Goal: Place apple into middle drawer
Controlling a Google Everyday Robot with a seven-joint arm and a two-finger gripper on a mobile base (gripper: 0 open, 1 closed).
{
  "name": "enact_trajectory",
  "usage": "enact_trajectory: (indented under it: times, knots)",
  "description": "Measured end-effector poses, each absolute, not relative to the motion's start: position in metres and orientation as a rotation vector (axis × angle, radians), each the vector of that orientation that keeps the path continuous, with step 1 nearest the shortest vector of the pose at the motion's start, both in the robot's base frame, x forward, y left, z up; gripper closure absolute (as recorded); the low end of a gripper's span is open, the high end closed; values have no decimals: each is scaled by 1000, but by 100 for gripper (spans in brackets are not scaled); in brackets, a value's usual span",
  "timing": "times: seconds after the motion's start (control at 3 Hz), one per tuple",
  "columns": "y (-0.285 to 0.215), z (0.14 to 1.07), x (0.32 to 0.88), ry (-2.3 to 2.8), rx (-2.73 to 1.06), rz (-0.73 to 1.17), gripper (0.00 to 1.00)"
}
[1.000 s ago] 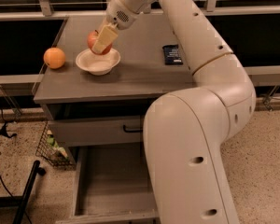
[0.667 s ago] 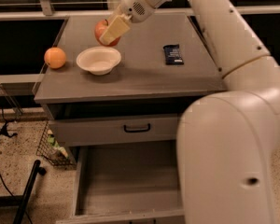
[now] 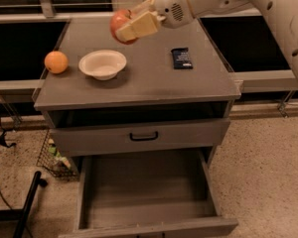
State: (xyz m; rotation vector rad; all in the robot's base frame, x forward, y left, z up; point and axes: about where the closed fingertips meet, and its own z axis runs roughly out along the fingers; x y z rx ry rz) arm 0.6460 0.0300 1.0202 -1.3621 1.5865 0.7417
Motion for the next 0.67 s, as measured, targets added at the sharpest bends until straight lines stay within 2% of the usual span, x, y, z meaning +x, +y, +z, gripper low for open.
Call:
enact_trajectory:
  times: [0.67]
  knots:
    - [30, 1000, 626, 1596, -1310, 780, 100]
